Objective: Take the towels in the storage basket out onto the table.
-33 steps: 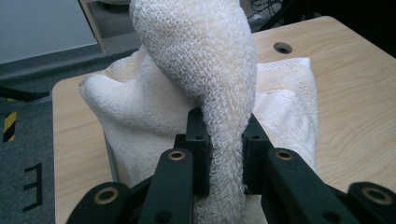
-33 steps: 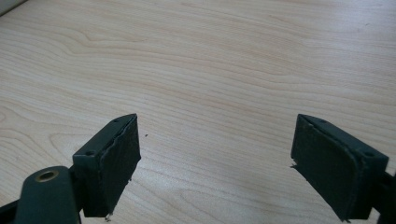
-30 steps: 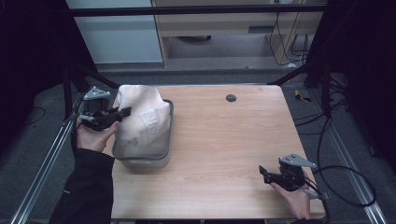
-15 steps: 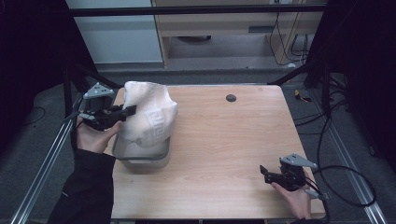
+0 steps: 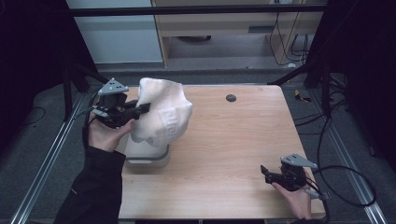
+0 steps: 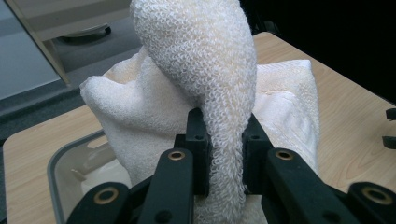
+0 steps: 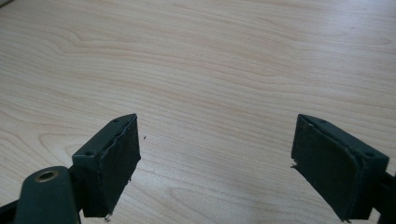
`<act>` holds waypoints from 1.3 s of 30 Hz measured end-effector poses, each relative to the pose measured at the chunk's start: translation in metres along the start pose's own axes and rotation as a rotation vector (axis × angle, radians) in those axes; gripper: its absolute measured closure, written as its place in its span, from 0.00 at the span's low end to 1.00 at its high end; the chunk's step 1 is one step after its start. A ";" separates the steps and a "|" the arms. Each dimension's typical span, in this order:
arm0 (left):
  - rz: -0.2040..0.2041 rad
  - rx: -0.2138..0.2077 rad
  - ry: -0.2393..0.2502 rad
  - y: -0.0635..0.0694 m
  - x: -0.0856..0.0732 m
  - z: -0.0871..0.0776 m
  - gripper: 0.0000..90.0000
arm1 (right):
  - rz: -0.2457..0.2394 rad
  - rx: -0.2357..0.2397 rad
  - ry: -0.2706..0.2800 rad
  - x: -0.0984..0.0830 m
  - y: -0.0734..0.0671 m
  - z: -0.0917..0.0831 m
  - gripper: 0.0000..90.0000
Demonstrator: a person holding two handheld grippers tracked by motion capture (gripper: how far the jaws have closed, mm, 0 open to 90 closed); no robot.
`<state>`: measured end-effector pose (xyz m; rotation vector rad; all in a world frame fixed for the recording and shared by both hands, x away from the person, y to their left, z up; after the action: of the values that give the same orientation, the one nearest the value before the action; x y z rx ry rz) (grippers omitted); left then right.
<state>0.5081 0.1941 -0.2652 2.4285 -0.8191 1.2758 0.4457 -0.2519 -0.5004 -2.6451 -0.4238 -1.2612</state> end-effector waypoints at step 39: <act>0.132 -0.179 -0.091 0.090 0.004 0.086 0.86 | 0.021 -0.100 -0.020 -0.005 0.023 -0.001 0.17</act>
<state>0.5128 0.0789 -0.3127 2.3371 -1.0863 1.0898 0.4491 -0.2744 -0.5045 -2.7394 -0.3439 -1.2824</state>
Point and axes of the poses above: each handheld gripper's, and its own axes: z roughly forward along the jaws, x roughly out of its top, y roughly to its right, the point moved 4 cm from there along z, roughly forward along the jaws, and after that the axes turned 3 degrees about -y, right-handed, at the moved point
